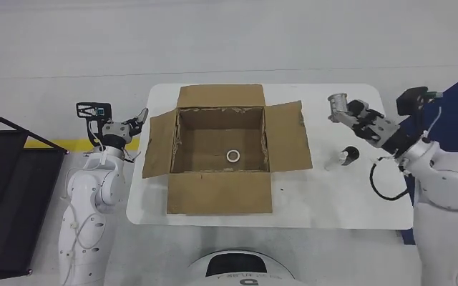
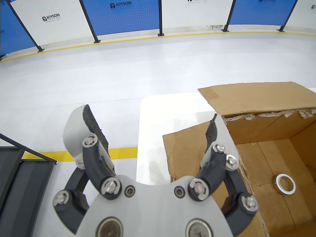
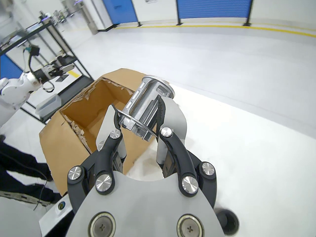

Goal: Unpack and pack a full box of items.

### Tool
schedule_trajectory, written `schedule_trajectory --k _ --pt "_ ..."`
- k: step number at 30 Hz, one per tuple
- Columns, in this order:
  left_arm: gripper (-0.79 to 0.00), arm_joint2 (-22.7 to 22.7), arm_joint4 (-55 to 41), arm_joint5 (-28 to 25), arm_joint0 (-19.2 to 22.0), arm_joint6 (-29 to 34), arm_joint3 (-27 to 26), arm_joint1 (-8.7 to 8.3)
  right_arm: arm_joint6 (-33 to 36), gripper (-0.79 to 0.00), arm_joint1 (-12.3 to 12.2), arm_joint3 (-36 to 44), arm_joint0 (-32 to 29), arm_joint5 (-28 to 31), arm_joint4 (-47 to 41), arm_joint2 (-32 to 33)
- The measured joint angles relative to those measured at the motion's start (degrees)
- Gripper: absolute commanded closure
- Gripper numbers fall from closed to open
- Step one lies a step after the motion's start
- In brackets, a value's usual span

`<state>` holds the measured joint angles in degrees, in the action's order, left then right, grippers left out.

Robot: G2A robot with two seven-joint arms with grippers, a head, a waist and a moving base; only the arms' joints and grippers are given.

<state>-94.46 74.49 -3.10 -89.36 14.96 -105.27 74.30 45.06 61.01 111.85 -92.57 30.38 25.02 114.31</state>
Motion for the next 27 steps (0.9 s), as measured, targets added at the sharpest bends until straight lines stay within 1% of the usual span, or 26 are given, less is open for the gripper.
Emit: schedule_trajectory --k 3,5,16,19,22,24,27 --pt "-0.785 0.0 0.0 0.0 0.0 0.0 0.0 0.00 -1.2 0.000 0.3 1.3 -5.6 -5.7 -0.1 5.0" --pt "-0.785 0.0 0.0 0.0 0.0 0.0 0.0 0.00 -2.0 0.000 0.5 3.5 -8.2 -8.8 0.4 5.9" --pt "-0.785 0.0 0.0 0.0 0.0 0.0 0.0 0.00 -2.5 0.000 0.6 4.1 -8.6 -9.0 -0.6 5.6" --pt "-0.785 0.0 0.0 0.0 0.0 0.0 0.0 0.00 -2.5 0.000 0.6 4.5 -8.6 -11.1 -0.2 4.2" --pt "-0.785 0.0 0.0 0.0 0.0 0.0 0.0 0.00 2.3 0.000 0.3 1.6 -6.2 -17.1 -5.8 4.5" --pt "-0.785 0.0 0.0 0.0 0.0 0.0 0.0 0.00 8.6 0.000 -0.4 -2.6 -3.0 -22.6 -11.4 5.8" --pt "-0.785 0.0 0.0 0.0 0.0 0.0 0.0 0.00 18.5 0.000 -1.7 -10.3 3.4 -31.7 -15.3 6.5"
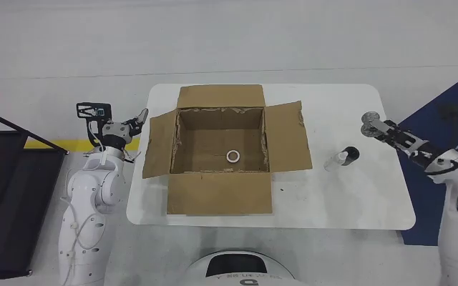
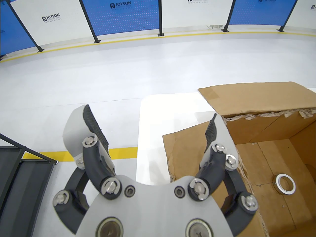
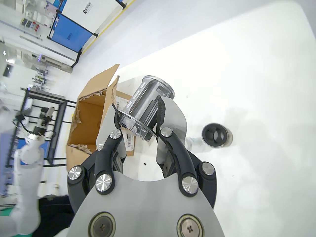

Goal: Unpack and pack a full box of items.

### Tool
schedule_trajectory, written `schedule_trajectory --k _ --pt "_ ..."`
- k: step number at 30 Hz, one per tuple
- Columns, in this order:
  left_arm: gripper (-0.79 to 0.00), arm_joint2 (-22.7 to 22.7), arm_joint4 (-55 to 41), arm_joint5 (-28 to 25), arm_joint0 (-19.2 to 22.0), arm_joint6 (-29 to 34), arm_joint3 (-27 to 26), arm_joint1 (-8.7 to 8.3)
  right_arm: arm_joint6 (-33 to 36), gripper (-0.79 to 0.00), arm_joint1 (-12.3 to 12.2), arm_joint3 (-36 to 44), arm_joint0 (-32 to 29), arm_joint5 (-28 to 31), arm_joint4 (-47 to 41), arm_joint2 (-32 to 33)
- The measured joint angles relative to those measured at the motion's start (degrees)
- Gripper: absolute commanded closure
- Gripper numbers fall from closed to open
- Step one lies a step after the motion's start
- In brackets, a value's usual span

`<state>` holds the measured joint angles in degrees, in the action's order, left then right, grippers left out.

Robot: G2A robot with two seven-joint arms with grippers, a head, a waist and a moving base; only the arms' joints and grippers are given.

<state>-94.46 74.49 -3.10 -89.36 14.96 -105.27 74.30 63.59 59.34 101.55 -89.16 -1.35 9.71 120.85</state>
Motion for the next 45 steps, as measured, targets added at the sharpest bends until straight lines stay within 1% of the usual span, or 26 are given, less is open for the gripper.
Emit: schedule_trajectory --k 2,4,7,11,16,20,26,29,36,37,38,40,43,44,45 --pt "-0.785 0.0 0.0 0.0 0.0 0.0 0.0 0.00 6.4 0.000 -1.1 -6.1 5.1 -5.7 -0.2 -0.4" --pt "-0.785 0.0 0.0 0.0 0.0 0.0 0.0 0.00 11.5 0.000 -2.0 -12.0 9.6 -10.2 1.9 -1.3" --pt "-0.785 0.0 0.0 0.0 0.0 0.0 0.0 0.00 15.7 0.000 -3.1 -18.7 14.3 -13.4 3.1 -2.2" --pt "-0.785 0.0 0.0 0.0 0.0 0.0 0.0 0.00 18.5 0.000 -4.5 -27.7 20.0 -17.4 8.3 -4.1" --pt "-0.785 0.0 0.0 0.0 0.0 0.0 0.0 0.00 17.1 0.000 -5.6 -39.6 26.0 -20.3 11.6 -6.7" --pt "-0.785 0.0 0.0 0.0 0.0 0.0 0.0 0.00 16.5 0.000 -6.4 -50.0 30.7 -19.3 14.2 -8.8" --pt "-0.785 0.0 0.0 0.0 0.0 0.0 0.0 0.00 16.2 0.000 -7.1 -61.4 35.5 -16.8 15.5 -11.3" --pt "-0.785 0.0 0.0 0.0 0.0 0.0 0.0 0.00 16.7 0.000 -7.4 -65.3 37.4 -15.7 15.4 -12.1" --pt "-0.785 0.0 0.0 0.0 0.0 0.0 0.0 0.00 17.0 0.000 -7.9 -71.3 40.5 -13.5 15.1 -13.9" --pt "-0.785 0.0 0.0 0.0 0.0 0.0 0.0 0.00 17.0 -0.040 -8.0 -71.9 40.8 -13.3 15.2 -14.1" --pt "-0.785 0.0 0.0 0.0 0.0 0.0 0.0 0.00 17.0 -0.099 -8.1 -72.7 41.2 -13.0 15.3 -14.5" --pt "-0.785 0.0 0.0 0.0 0.0 0.0 0.0 0.00 17.0 -0.157 -8.2 -73.7 41.8 -12.6 15.4 -14.9" --pt "-0.785 0.0 0.0 0.0 0.0 0.0 0.0 0.00 17.6 -0.182 -8.5 -75.2 42.6 -12.0 15.9 -15.6" --pt "-0.785 0.0 0.0 0.0 0.0 0.0 0.0 0.00 18.0 -0.197 -8.6 -75.8 42.9 -11.9 16.1 -16.0" --pt "-0.785 0.0 0.0 0.0 0.0 0.0 0.0 0.00 18.0 -0.231 -8.6 -76.2 43.2 -11.7 16.3 -16.3"
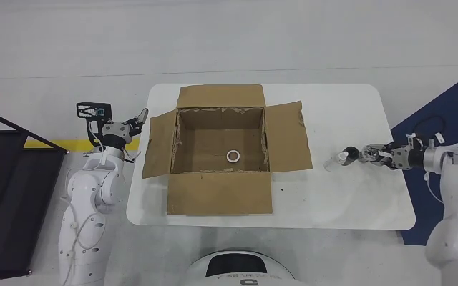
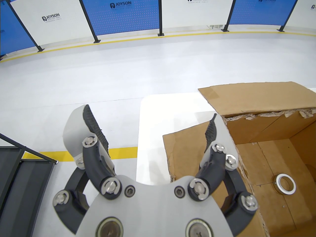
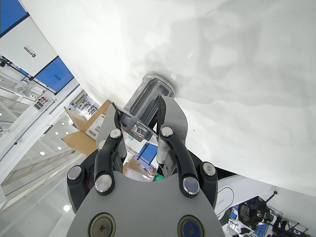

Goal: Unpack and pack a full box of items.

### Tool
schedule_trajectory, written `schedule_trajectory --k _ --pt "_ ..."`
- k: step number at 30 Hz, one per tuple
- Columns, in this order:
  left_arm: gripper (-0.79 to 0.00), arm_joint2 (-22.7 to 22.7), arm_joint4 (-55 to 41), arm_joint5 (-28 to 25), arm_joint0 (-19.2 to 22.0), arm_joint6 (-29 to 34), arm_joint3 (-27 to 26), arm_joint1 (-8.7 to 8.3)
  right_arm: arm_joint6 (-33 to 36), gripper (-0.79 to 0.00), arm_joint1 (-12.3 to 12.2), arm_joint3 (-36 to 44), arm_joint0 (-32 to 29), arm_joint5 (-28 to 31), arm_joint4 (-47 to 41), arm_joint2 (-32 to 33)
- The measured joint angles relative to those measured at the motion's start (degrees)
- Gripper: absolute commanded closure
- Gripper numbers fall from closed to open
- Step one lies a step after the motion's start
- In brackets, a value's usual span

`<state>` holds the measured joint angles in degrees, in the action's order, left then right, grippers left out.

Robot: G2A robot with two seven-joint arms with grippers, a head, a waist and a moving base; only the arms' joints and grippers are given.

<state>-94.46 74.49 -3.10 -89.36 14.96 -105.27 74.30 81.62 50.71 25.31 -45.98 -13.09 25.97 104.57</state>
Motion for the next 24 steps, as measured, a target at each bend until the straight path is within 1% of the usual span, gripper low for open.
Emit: schedule_trajectory --k 2,3,4,5,12,16,19,22,24 --pt "-0.785 0.0 0.0 0.0 0.0 0.0 0.0 0.00 0.2 -0.317 -0.1 -0.9 0.6 0.2 0.2 -0.6" --pt "-0.785 0.0 0.0 0.0 0.0 0.0 0.0 0.00 0.4 -0.385 -0.1 -1.3 0.9 0.2 0.3 -0.8" --pt "-0.785 0.0 0.0 0.0 0.0 0.0 0.0 0.00 0.5 -0.548 -0.2 -1.6 1.1 0.3 0.3 -1.1" --pt "-0.785 0.0 0.0 0.0 0.0 0.0 0.0 0.00 0.6 -0.785 -0.2 -1.9 1.5 0.4 0.4 -1.4" --pt "-0.785 0.0 0.0 0.0 0.0 0.0 0.0 0.00 1.0 -0.785 -0.9 -2.2 3.0 1.0 0.2 -2.1" --pt "-0.785 0.0 0.0 0.0 0.0 0.0 0.0 0.00 1.4 -0.785 -1.8 0.6 3.2 2.4 -0.8 -1.3" --pt "-0.785 0.0 0.0 0.0 0.0 0.0 0.0 0.00 2.8 -0.785 -2.6 5.7 2.2 4.6 -3.6 0.6" --pt "-0.785 0.0 0.0 0.0 0.0 0.0 0.0 0.00 4.6 -0.785 -3.0 14.8 -0.8 6.4 -8.8 3.1" --pt "-0.785 0.0 0.0 0.0 0.0 0.0 0.0 0.00 5.5 -0.785 -2.8 23.2 -4.8 6.3 -13.7 4.9"
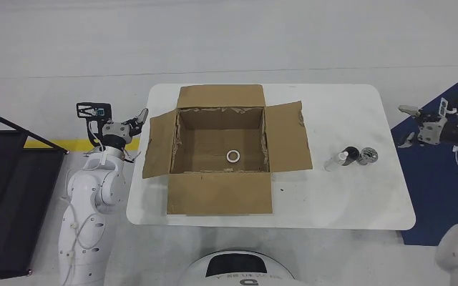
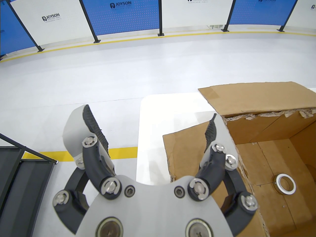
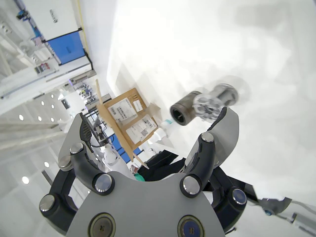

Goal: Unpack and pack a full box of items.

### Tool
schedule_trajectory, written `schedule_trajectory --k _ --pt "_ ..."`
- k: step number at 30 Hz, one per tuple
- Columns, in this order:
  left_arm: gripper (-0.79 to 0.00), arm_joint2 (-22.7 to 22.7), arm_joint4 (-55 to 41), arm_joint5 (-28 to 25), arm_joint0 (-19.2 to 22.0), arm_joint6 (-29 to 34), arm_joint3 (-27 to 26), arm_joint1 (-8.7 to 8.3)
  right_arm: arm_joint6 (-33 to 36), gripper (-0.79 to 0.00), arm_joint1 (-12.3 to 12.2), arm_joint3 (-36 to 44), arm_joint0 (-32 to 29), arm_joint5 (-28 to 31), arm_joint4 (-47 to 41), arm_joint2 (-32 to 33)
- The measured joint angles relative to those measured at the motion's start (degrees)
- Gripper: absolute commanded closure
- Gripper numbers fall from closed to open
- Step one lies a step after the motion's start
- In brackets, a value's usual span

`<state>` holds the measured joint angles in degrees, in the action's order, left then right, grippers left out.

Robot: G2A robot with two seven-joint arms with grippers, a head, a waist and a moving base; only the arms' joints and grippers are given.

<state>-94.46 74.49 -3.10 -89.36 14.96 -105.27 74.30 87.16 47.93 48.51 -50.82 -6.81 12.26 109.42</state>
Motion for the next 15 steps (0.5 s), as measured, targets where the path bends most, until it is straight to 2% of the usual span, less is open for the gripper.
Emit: schedule_trajectory --k 5,8,10,15 --pt "-0.785 0.0 0.0 0.0 0.0 0.0 0.0 0.00 -1.8 -0.785 1.2 25.4 -14.0 -4.5 -11.8 3.1" --pt "-0.785 0.0 0.0 0.0 0.0 0.0 0.0 0.00 -3.4 -0.785 1.9 37.7 -21.6 -5.3 -17.6 3.7" --pt "-0.785 0.0 0.0 0.0 0.0 0.0 0.0 0.00 -3.2 -0.785 2.1 41.9 -24.1 -5.5 -19.5 3.7" --pt "-0.785 0.0 0.0 0.0 0.0 0.0 0.0 0.00 -3.2 -0.785 2.0 41.2 -23.7 -5.5 -19.3 3.7"
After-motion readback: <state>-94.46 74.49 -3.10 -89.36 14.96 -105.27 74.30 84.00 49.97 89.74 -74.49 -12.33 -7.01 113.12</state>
